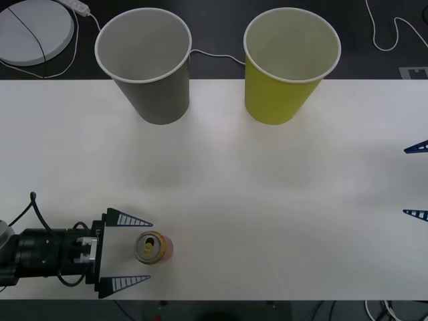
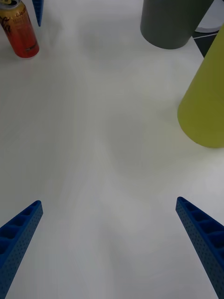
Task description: Put the can into the green bin and the plastic bottle into the gray bin
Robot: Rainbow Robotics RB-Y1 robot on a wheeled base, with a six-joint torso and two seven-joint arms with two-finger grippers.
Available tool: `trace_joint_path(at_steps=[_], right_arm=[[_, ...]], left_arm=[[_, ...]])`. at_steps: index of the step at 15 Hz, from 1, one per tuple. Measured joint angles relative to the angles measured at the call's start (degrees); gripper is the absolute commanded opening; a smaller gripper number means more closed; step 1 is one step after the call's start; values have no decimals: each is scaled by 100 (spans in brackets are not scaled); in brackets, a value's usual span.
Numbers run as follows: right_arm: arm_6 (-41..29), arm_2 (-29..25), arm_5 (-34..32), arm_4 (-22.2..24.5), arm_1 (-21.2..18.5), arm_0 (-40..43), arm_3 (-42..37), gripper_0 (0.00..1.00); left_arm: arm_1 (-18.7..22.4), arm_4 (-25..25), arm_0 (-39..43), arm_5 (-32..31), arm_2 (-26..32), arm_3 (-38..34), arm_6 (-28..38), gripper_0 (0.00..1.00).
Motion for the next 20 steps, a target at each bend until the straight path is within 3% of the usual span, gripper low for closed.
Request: trace_joint_path(at_steps=[10, 12, 20], right_arm=[[0, 0, 0, 0, 0, 0, 0, 100], [0, 0, 0, 0, 0, 0, 0, 100], [0, 0, 0, 0, 0, 0, 0, 100]], left_arm=[[-469, -56, -34, 264, 1, 1, 45, 100], [-486, -69, -34, 270, 4, 6, 63, 0], [-487, -46, -31, 264, 2, 1, 133, 0]])
